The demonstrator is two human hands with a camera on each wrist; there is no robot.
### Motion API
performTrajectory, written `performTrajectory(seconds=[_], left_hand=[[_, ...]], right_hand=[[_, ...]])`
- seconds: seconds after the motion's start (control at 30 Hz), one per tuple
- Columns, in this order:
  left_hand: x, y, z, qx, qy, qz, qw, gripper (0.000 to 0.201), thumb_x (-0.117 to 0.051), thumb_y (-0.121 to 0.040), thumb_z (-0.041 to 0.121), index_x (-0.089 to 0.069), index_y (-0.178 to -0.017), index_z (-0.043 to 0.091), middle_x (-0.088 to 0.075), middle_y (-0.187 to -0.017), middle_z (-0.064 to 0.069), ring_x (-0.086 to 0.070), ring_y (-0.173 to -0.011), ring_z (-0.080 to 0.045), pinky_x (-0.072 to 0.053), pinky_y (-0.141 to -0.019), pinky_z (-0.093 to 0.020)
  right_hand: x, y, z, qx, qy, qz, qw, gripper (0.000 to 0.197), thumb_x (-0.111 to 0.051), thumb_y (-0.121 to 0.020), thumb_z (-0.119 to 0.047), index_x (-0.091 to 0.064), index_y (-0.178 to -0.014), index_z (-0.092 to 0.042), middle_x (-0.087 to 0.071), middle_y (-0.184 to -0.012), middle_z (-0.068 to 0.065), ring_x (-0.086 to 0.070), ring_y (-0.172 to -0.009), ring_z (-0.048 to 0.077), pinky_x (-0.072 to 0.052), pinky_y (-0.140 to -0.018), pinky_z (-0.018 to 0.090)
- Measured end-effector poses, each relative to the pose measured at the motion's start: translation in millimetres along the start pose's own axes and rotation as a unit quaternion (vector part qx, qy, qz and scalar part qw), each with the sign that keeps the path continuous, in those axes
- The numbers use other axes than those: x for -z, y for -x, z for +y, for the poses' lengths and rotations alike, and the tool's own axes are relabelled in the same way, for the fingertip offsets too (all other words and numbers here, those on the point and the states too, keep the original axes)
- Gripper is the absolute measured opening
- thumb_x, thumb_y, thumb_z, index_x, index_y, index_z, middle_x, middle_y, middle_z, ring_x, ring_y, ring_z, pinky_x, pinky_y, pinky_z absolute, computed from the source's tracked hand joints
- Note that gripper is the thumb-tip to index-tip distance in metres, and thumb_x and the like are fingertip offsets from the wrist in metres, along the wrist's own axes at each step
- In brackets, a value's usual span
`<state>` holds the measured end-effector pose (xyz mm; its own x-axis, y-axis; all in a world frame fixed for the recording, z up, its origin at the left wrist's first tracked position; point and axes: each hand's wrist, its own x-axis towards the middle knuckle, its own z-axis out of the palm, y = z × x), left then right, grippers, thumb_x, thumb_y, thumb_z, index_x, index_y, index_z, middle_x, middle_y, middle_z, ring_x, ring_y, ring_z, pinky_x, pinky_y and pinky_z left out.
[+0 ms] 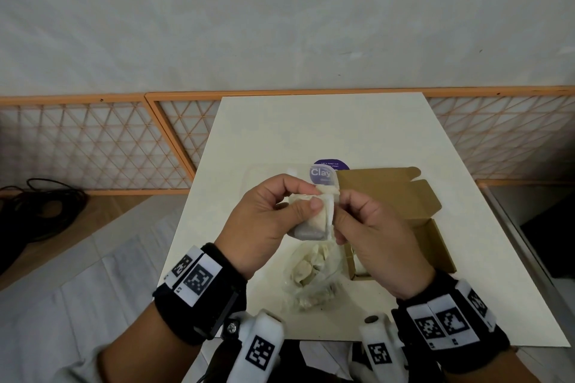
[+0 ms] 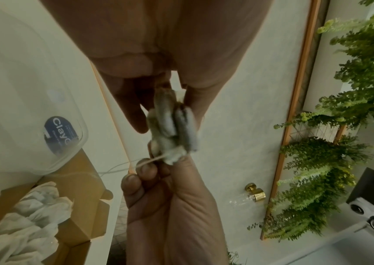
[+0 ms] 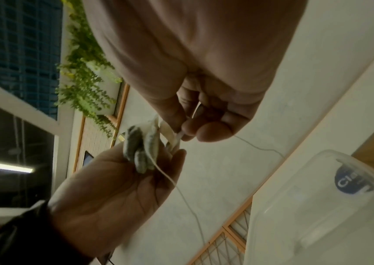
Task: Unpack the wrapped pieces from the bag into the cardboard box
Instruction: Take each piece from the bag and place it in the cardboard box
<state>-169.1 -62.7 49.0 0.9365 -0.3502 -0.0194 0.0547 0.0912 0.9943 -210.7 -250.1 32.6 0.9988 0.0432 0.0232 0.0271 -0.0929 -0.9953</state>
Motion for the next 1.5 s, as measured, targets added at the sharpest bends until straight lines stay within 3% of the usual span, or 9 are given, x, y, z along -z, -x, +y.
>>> performTrajectory(seconds=[0.17,0.33,0.43,0.57,0.73,0.9,1.1,1.23,1.5], left_hand=[[-7,-1,3,-0.009,-0.006,0.003,1.000,0.005,-0.075,-0.088,0.003,-0.073,-0.089,0.008,-0.075,-0.081,-0.013,-0.071,-0.072,-0.018,-0.055,-0.064,-0.024],[-4,-8,-5,-0.021,-0.059,0.006,0.998,0.028,-0.085,-0.077,0.040,-0.079,-0.096,0.021,-0.058,-0.096,-0.045,-0.053,-0.084,-0.060,-0.051,-0.079,-0.067],[-13,-13,-4,-0.039,-0.062,-0.001,0.997,0.031,-0.085,-0.076,0.038,-0.079,-0.104,0.024,-0.062,-0.097,-0.035,-0.047,-0.077,-0.055,-0.051,-0.077,-0.066],[-30,-18,0,-0.074,-0.068,-0.011,0.995,0.042,-0.085,-0.078,0.026,-0.074,-0.118,0.033,-0.061,-0.093,0.009,-0.043,-0.062,-0.016,-0.048,-0.068,-0.031],[-30,-19,-8,-0.059,-0.105,0.011,0.993,0.040,-0.085,-0.081,0.025,-0.070,-0.118,0.033,-0.067,-0.100,0.005,-0.048,-0.063,-0.006,-0.045,-0.068,-0.018],[-3,-7,-46,0.013,-0.230,0.012,0.973,0.016,-0.082,-0.086,0.028,-0.075,-0.098,0.035,-0.070,-0.099,0.015,-0.060,-0.072,0.000,-0.047,-0.070,-0.013],[35,6,-99,0.099,-0.388,0.031,0.916,0.009,-0.077,-0.089,0.035,-0.073,-0.093,0.041,-0.058,-0.112,0.017,-0.059,-0.102,0.001,-0.042,-0.080,-0.016],[43,6,-116,0.139,-0.427,0.004,0.893,0.006,-0.075,-0.090,0.039,-0.072,-0.091,0.044,-0.057,-0.111,0.014,-0.058,-0.101,-0.002,-0.043,-0.085,-0.022],[40,-1,-128,0.194,-0.449,-0.058,0.870,0.009,-0.070,-0.092,0.048,-0.066,-0.097,0.042,-0.053,-0.113,0.015,-0.065,-0.088,-0.002,-0.044,-0.076,-0.017]], right_hand=[[0,6,-5,0.036,0.032,-0.034,0.998,0.019,-0.059,-0.105,-0.013,-0.077,-0.107,-0.010,-0.064,-0.069,-0.005,-0.053,-0.066,0.003,-0.046,-0.063,0.018],[11,8,-4,0.053,0.065,-0.038,0.996,0.021,-0.059,-0.103,-0.034,-0.077,-0.104,-0.024,-0.069,-0.097,-0.006,-0.064,-0.091,0.013,-0.053,-0.080,0.033],[14,5,3,0.059,0.114,-0.009,0.992,0.024,-0.069,-0.100,-0.035,-0.075,-0.105,-0.012,-0.063,-0.098,0.008,-0.058,-0.087,0.035,-0.053,-0.079,0.056],[27,1,-6,0.056,0.086,0.033,0.994,0.019,-0.070,-0.098,-0.031,-0.077,-0.099,-0.013,-0.073,-0.087,0.012,-0.063,-0.076,0.027,-0.054,-0.074,0.045],[79,-2,-18,0.073,0.105,0.102,0.987,0.012,-0.071,-0.098,-0.013,-0.081,-0.100,-0.019,-0.081,-0.100,-0.002,-0.075,-0.099,0.019,-0.058,-0.091,0.032],[138,4,-16,0.055,0.195,0.151,0.968,0.013,-0.070,-0.097,-0.009,-0.078,-0.097,-0.019,-0.077,-0.087,-0.027,-0.070,-0.083,-0.009,-0.048,-0.075,0.005],[167,-3,63,-0.106,0.341,0.083,0.931,0.016,-0.075,-0.093,-0.030,-0.075,-0.078,-0.034,-0.070,-0.073,-0.014,-0.058,-0.068,0.007,-0.044,-0.065,0.019],[160,-20,125,-0.210,0.408,0.019,0.888,0.030,-0.067,-0.095,-0.032,-0.065,-0.071,-0.014,-0.057,-0.069,-0.001,-0.053,-0.071,0.021,-0.037,-0.062,0.031],[134,-47,164,-0.279,0.375,0.073,0.881,0.025,-0.064,-0.093,-0.025,-0.061,-0.068,-0.026,-0.065,-0.075,0.000,-0.058,-0.072,0.017,-0.037,-0.058,0.028]])
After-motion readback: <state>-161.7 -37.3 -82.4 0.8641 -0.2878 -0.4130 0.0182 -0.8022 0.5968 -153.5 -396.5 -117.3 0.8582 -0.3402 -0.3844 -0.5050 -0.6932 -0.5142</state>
